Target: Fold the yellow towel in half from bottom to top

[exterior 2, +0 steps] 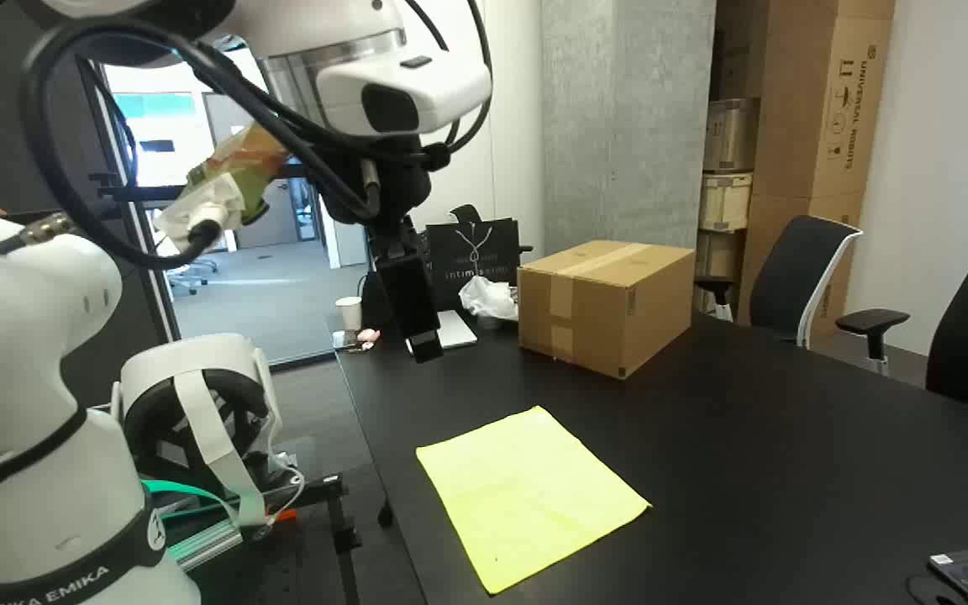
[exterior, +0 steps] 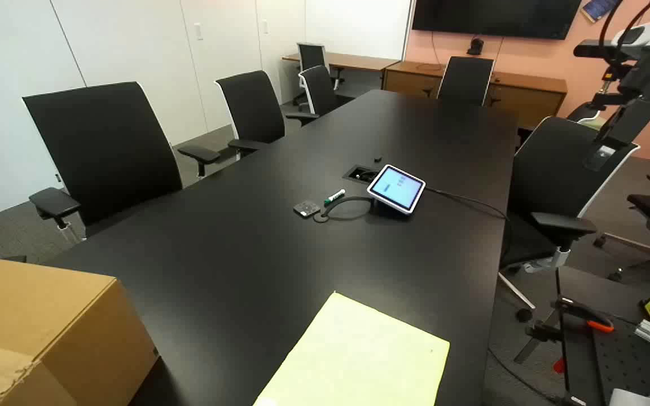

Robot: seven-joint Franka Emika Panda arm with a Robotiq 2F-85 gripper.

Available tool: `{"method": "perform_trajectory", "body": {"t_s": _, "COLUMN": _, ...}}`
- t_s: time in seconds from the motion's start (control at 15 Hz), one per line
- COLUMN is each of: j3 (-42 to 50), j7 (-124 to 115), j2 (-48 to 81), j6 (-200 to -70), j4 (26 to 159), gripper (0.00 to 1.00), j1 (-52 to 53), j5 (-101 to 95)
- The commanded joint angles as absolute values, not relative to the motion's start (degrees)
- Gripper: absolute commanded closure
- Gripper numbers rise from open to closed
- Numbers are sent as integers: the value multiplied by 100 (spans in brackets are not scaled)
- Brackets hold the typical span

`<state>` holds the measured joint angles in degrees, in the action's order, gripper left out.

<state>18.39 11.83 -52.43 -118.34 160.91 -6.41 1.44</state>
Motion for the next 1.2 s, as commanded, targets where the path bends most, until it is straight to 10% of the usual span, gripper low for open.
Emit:
{"method": "perform_trajectory", "body": {"t_s": 0.0, "j3": 1750, "j7": 1256, "j2": -5202, "j6": -11810, "j4": 16089, "gripper": 0, "j1": -736, "j5": 234}}
{"method": "perform_trajectory", "body": {"t_s": 1.13, "j3": 842, "j7": 974, "j2": -3552, "j6": -13832, "j4": 16057, "gripper": 0, "j1": 311, "j5": 600}}
